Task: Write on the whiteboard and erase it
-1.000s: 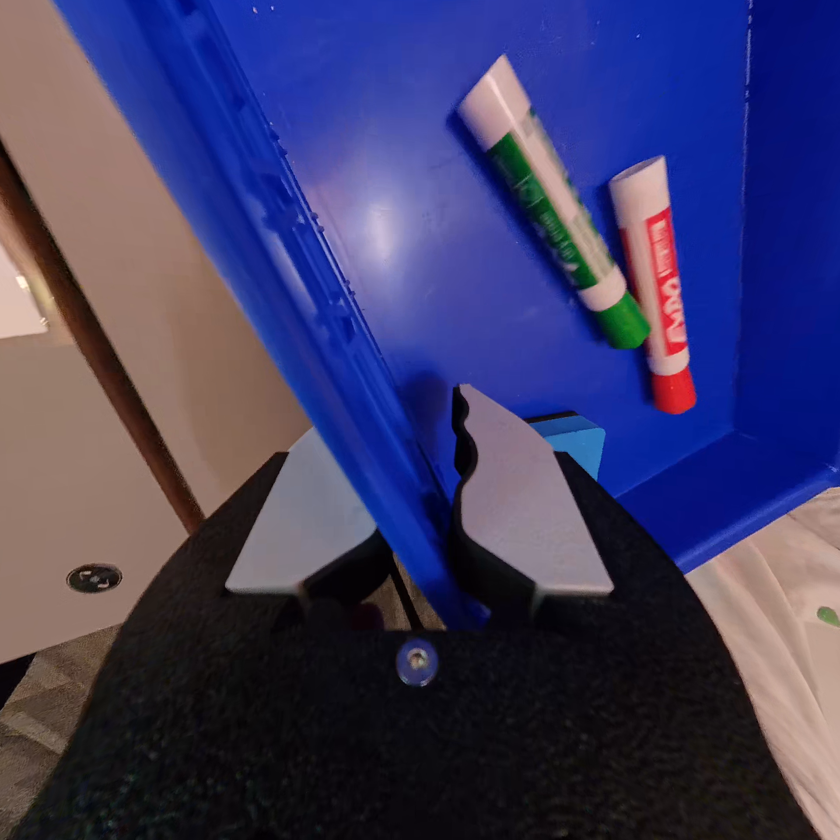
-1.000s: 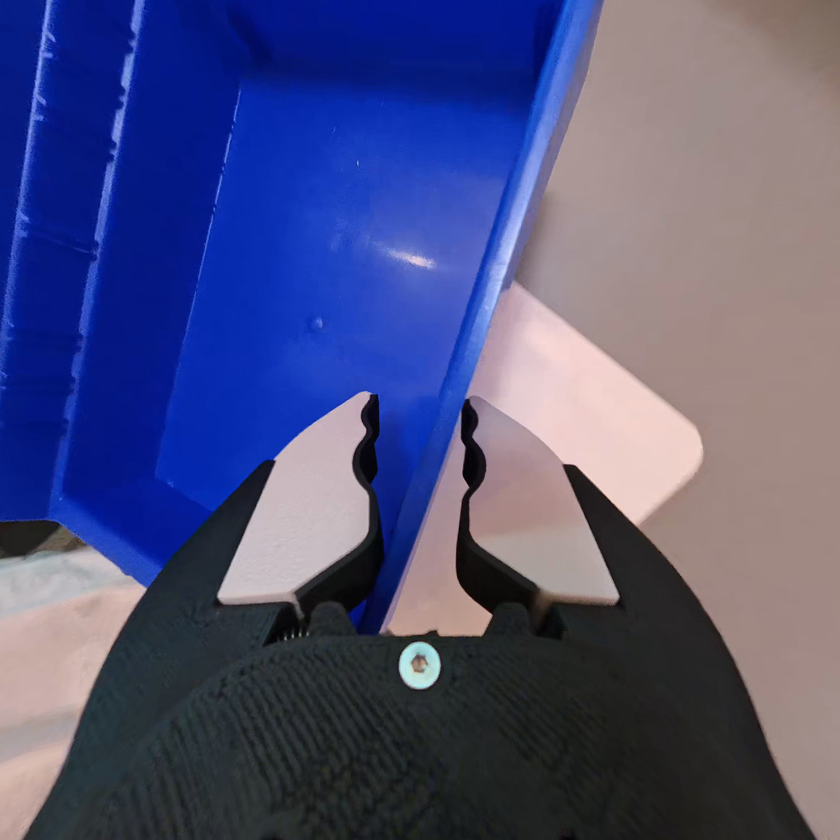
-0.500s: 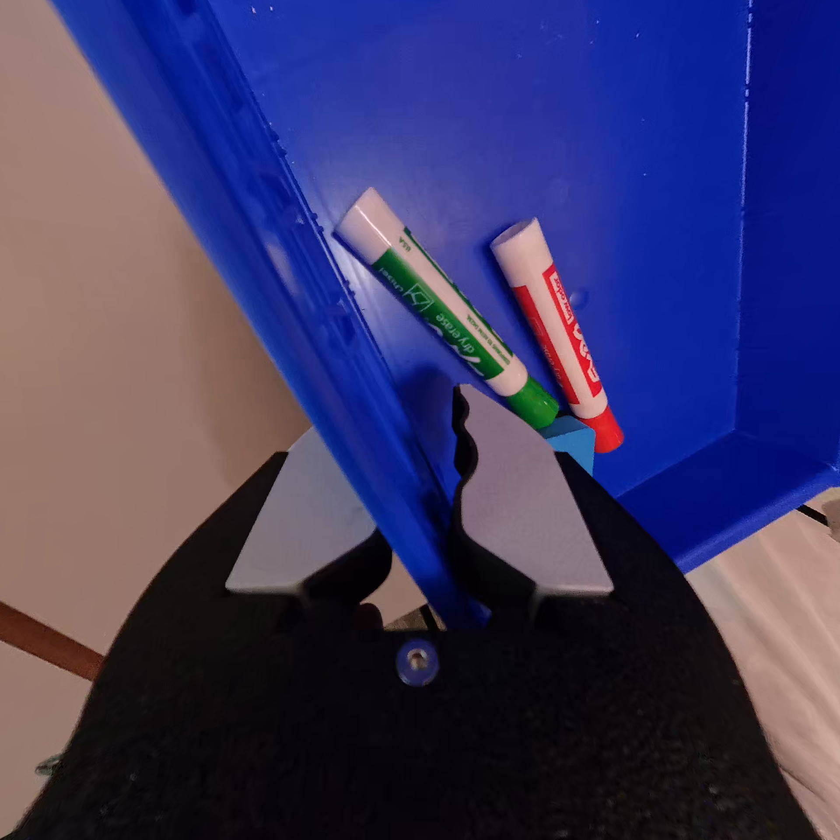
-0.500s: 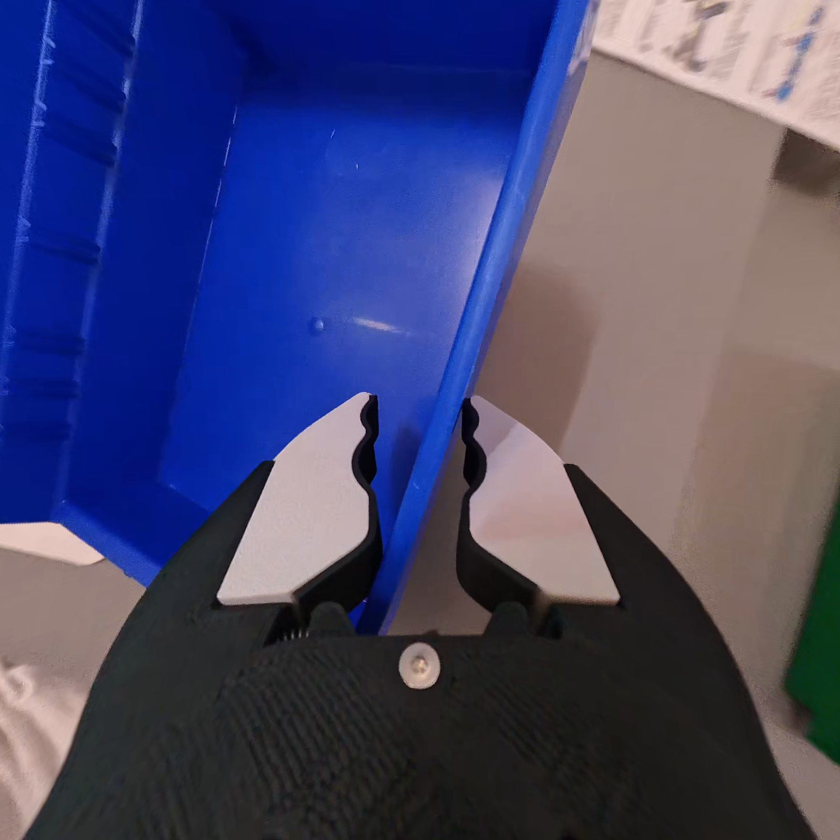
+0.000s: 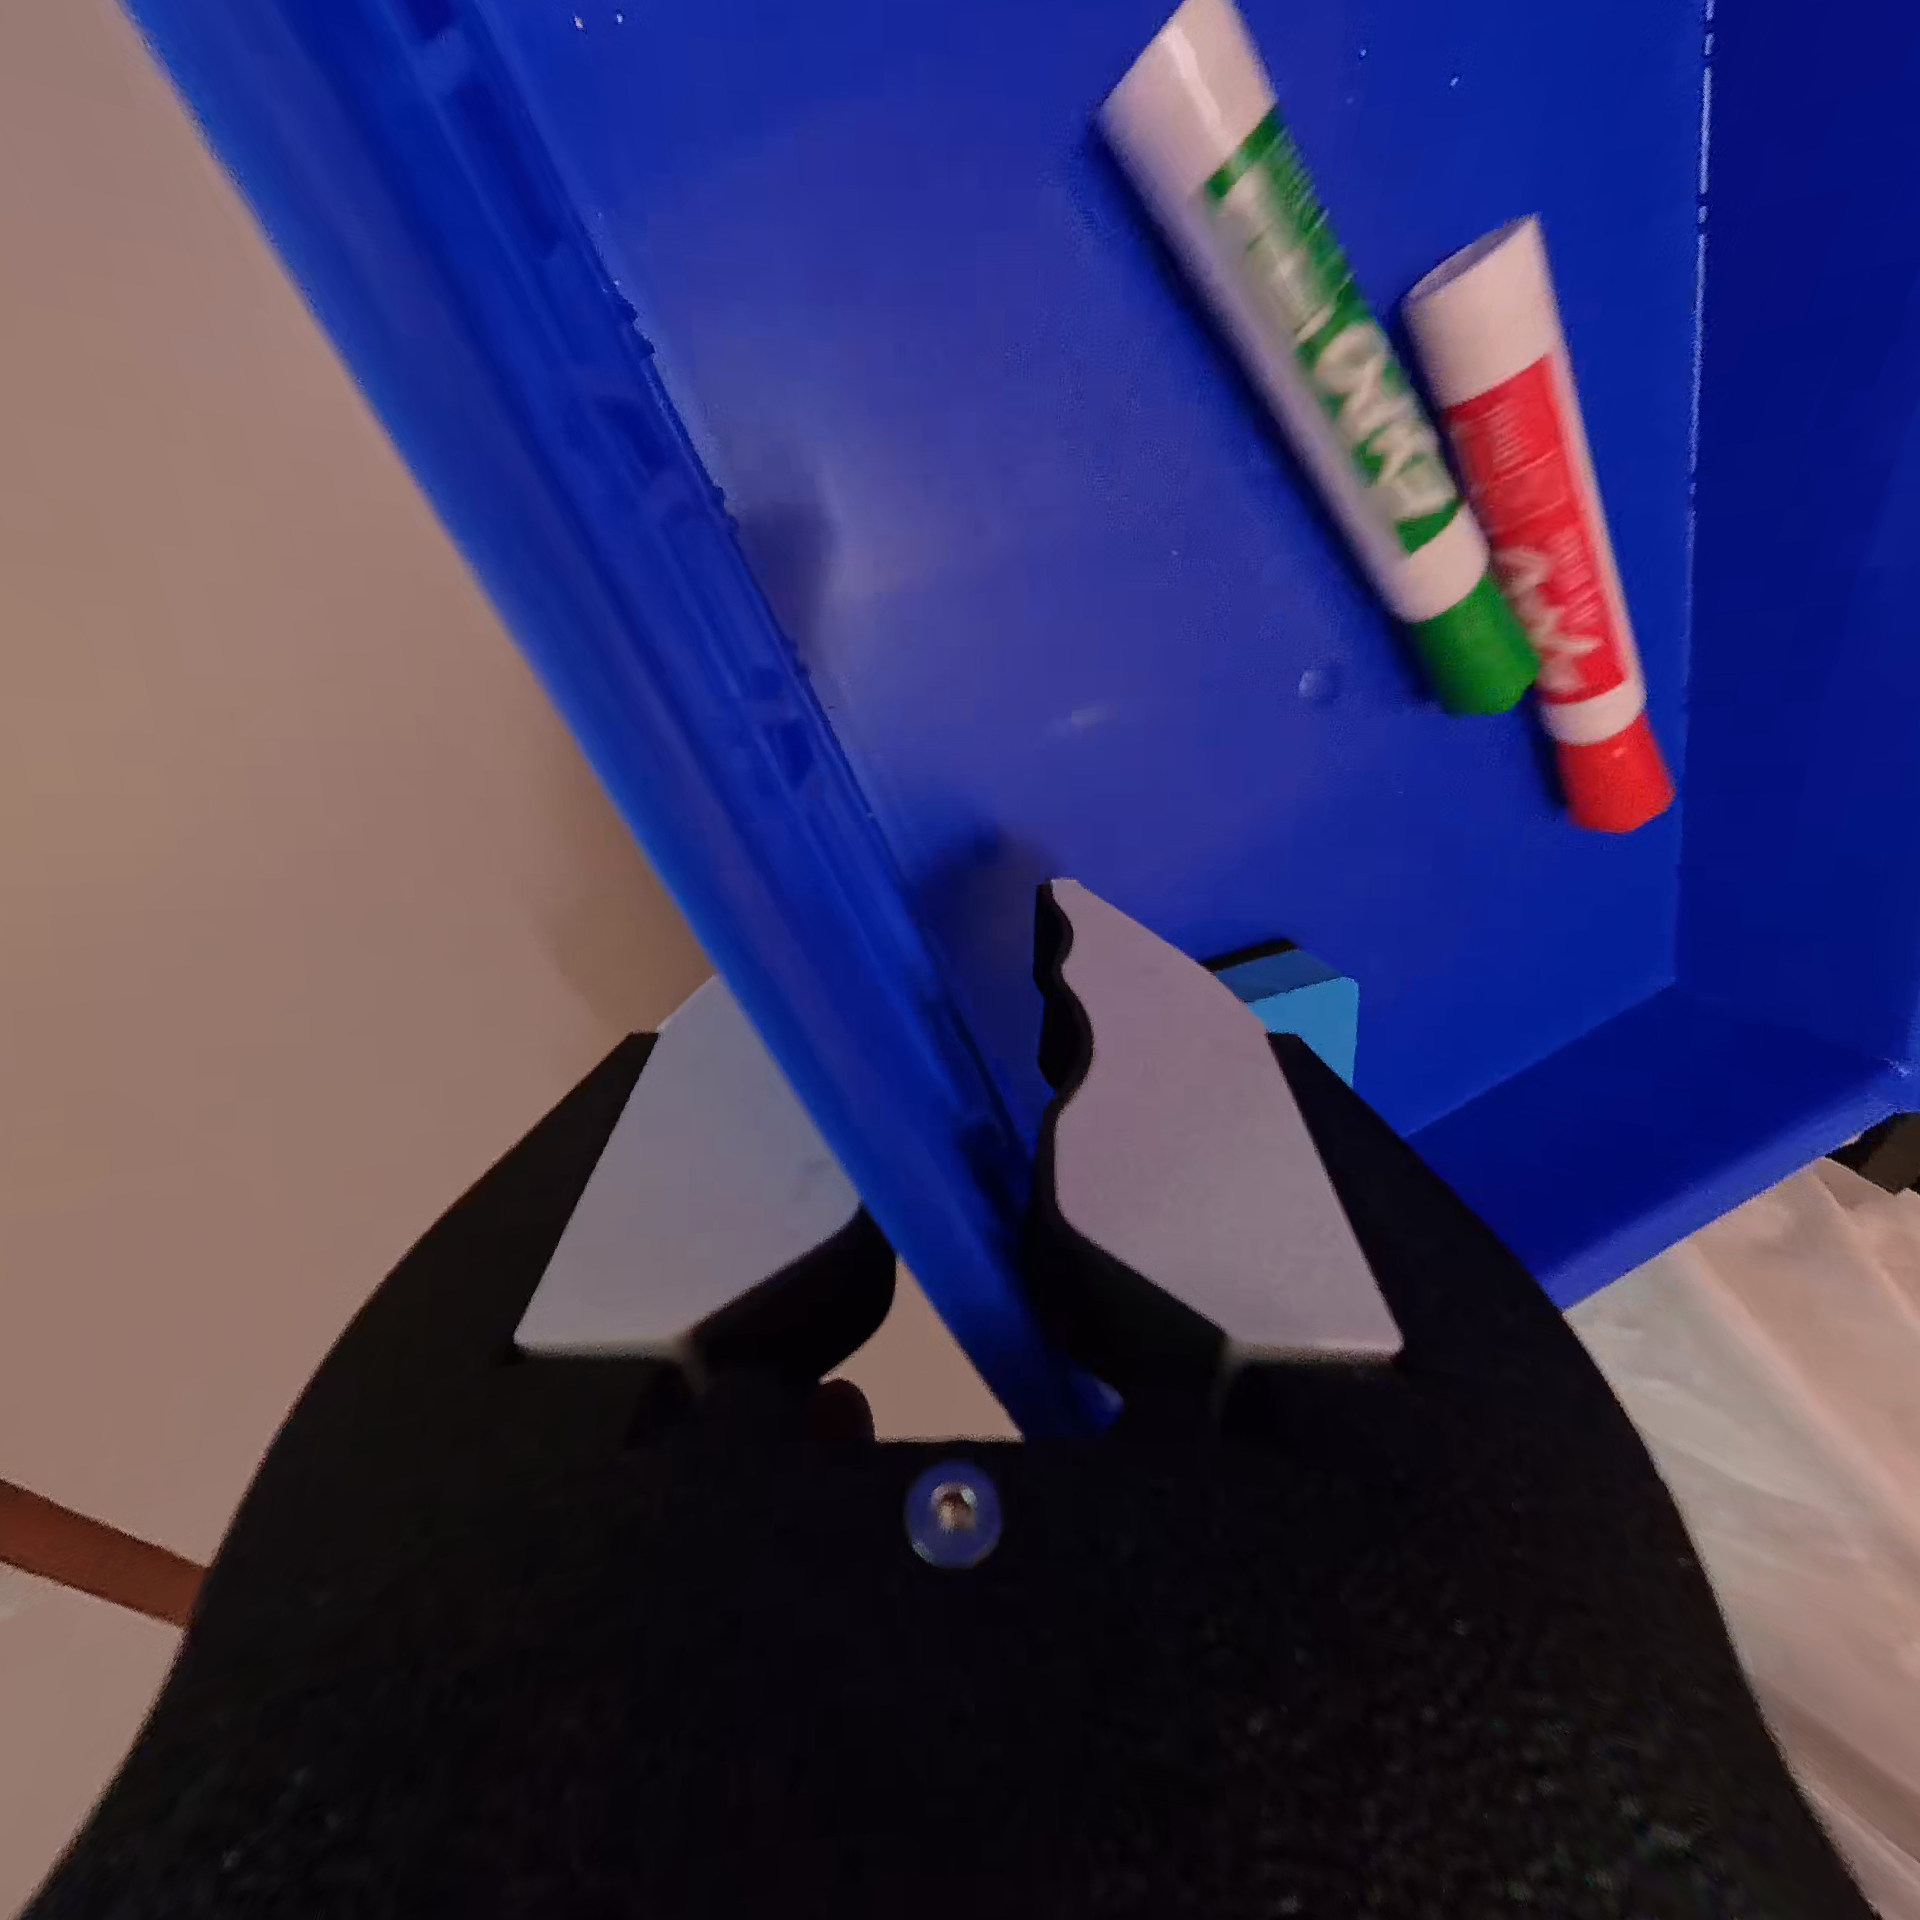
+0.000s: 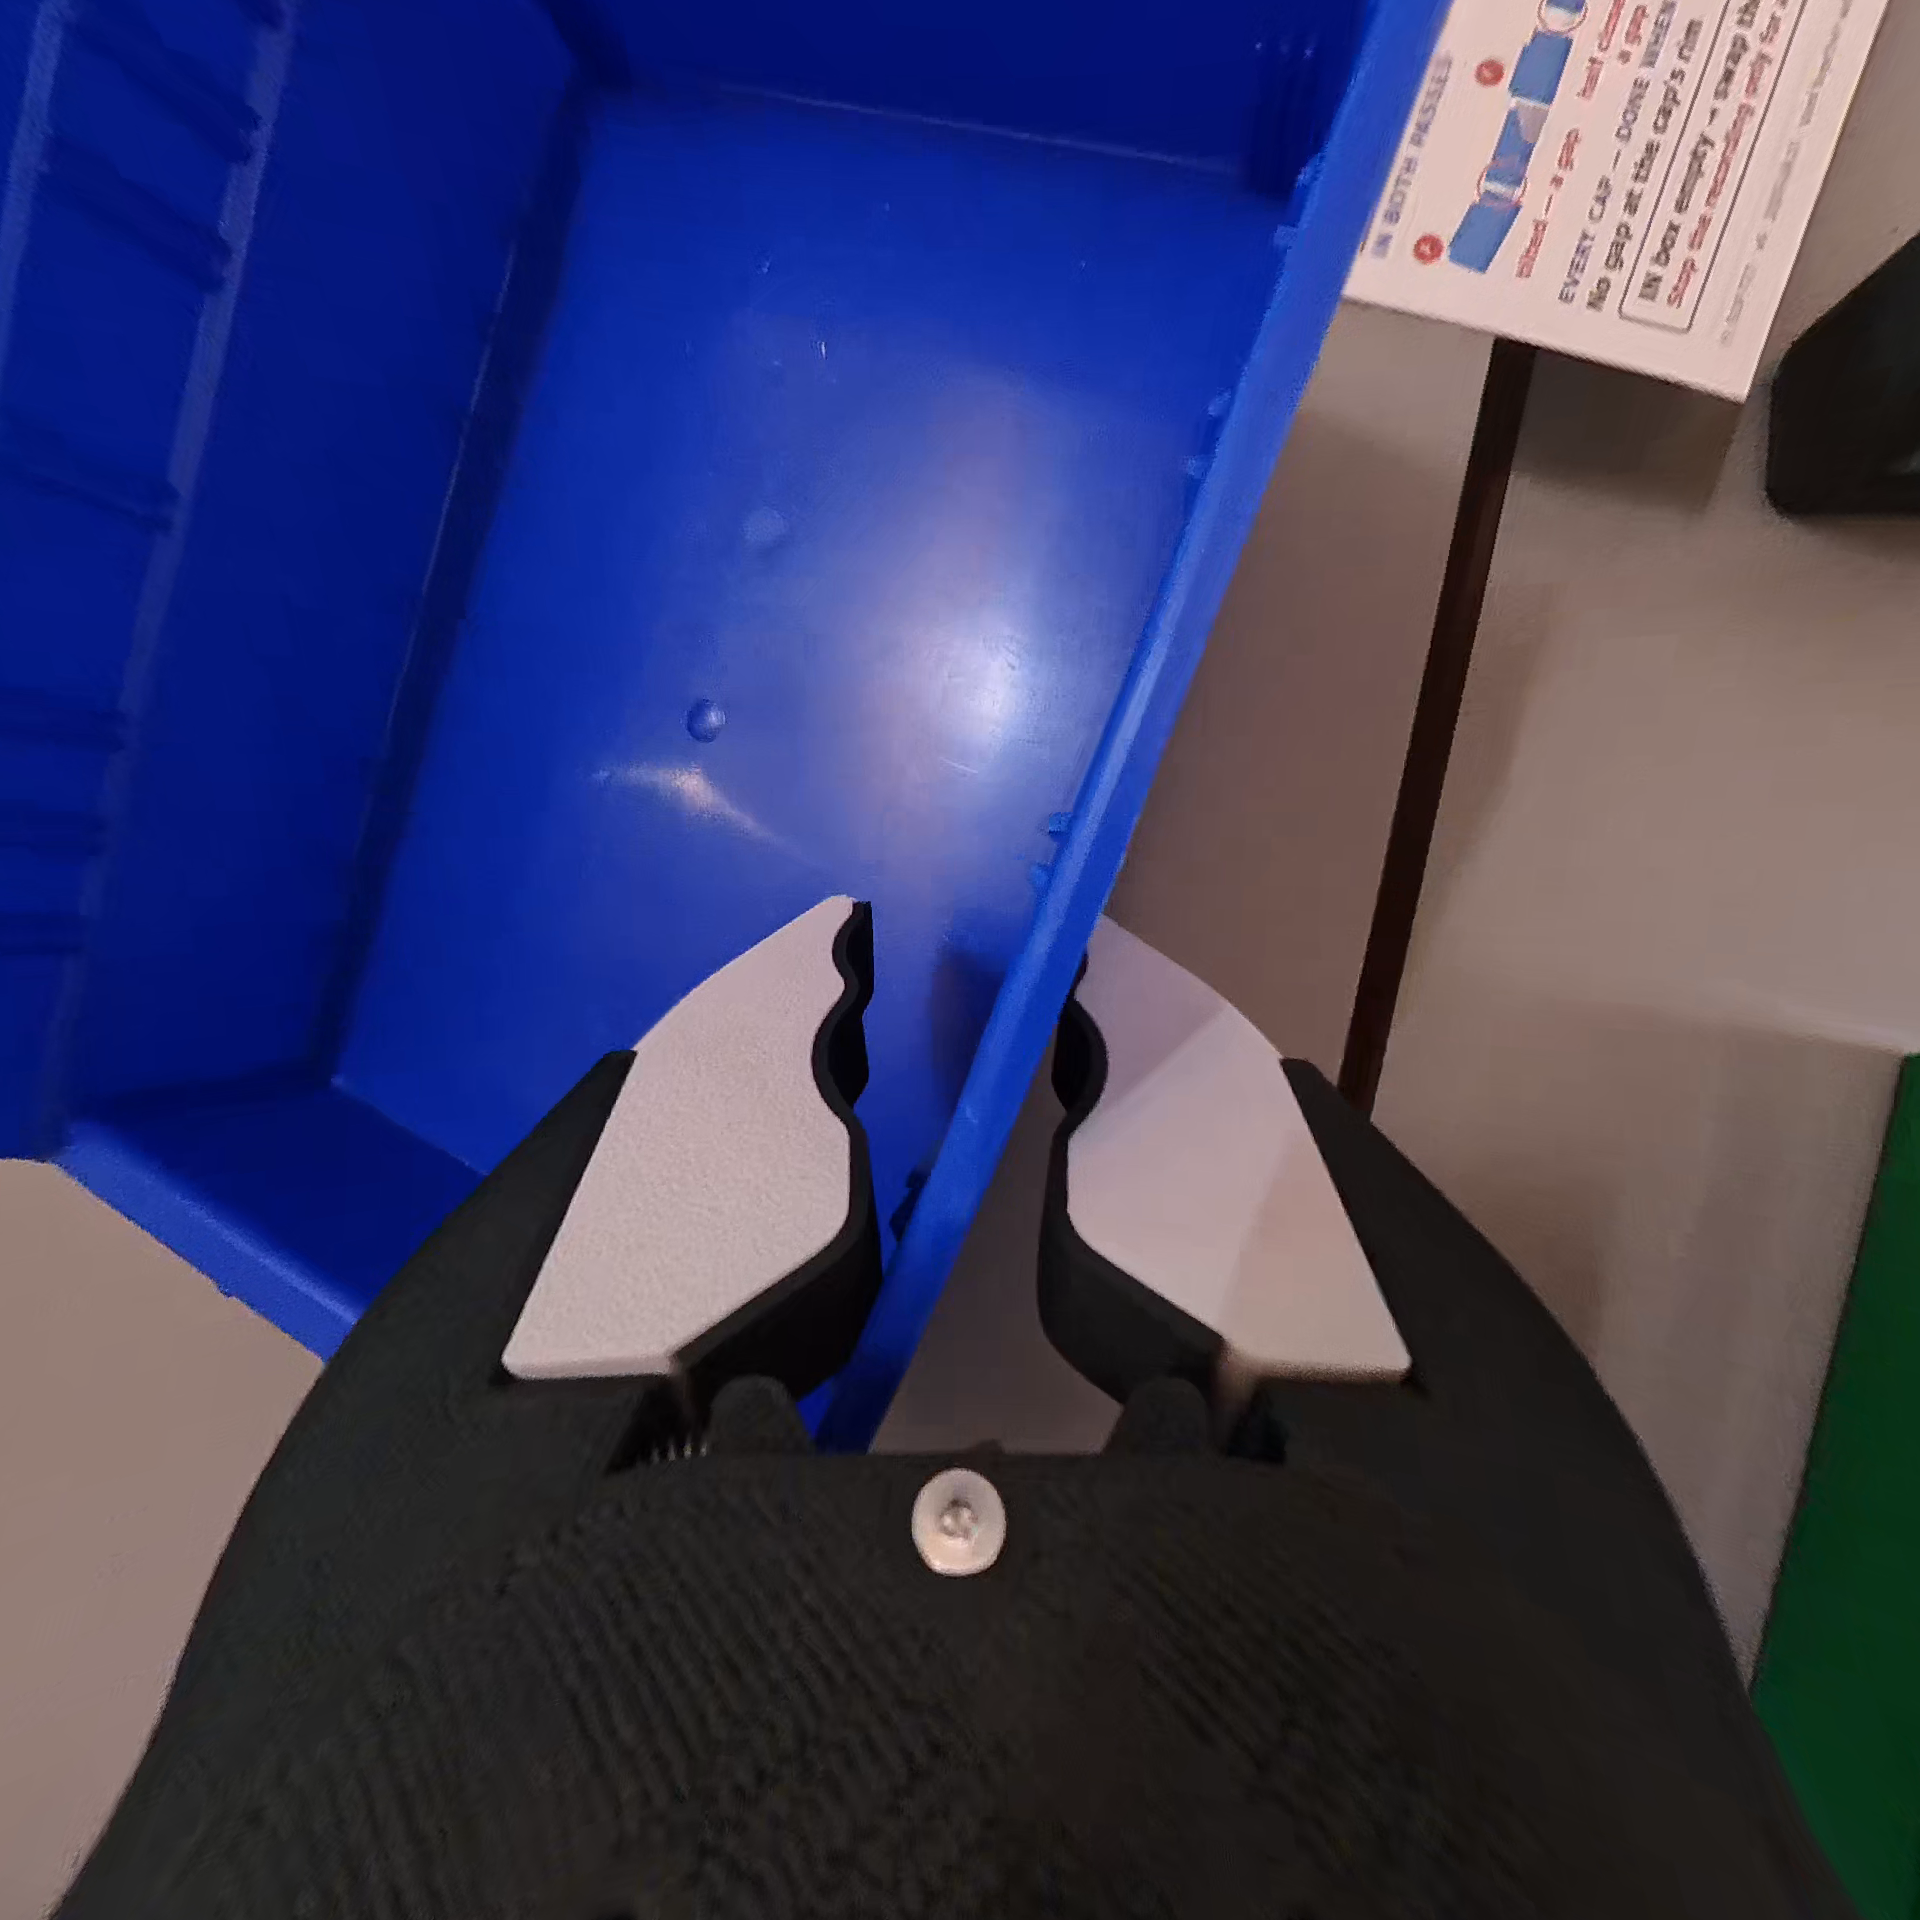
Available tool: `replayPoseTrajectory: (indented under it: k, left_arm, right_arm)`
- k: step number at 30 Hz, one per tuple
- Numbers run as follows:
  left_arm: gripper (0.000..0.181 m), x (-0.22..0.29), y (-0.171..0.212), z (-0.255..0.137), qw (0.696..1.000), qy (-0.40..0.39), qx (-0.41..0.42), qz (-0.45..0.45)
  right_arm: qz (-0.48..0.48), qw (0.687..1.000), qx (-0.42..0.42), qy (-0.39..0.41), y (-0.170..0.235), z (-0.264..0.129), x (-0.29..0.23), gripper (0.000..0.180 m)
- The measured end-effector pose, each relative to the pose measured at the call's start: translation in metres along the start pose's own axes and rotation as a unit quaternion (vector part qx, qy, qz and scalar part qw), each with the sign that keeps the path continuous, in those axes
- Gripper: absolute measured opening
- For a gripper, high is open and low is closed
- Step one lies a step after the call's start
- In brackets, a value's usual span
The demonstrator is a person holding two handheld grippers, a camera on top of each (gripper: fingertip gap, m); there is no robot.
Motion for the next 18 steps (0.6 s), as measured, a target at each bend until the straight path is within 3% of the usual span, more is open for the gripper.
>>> replayPoseTrajectory:
  k: [7,18]
  left_arm:
    - [0.025,0.0,-0.011,0.024,1.0,0.009,0.011,0.017]
    - [0.026,-0.003,-0.011,0.041,0.997,0.0,0.052,0.048]
  right_arm:
    - [0.003,0.998,-0.057,-0.014,-0.008,0.035,0.021,0.03]
    - [-0.026,0.999,-0.035,-0.002,-0.006,0.043,0.024,0.037]
Point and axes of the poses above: each gripper's, where its closed fingertips meet, z out along the fingers, y out of its underside, x = y × z across the jaws, the point moved 8 cm from there along -z, back along the fingers, and after that the axes turned 11 degrees about x, right-handed, at the moved point
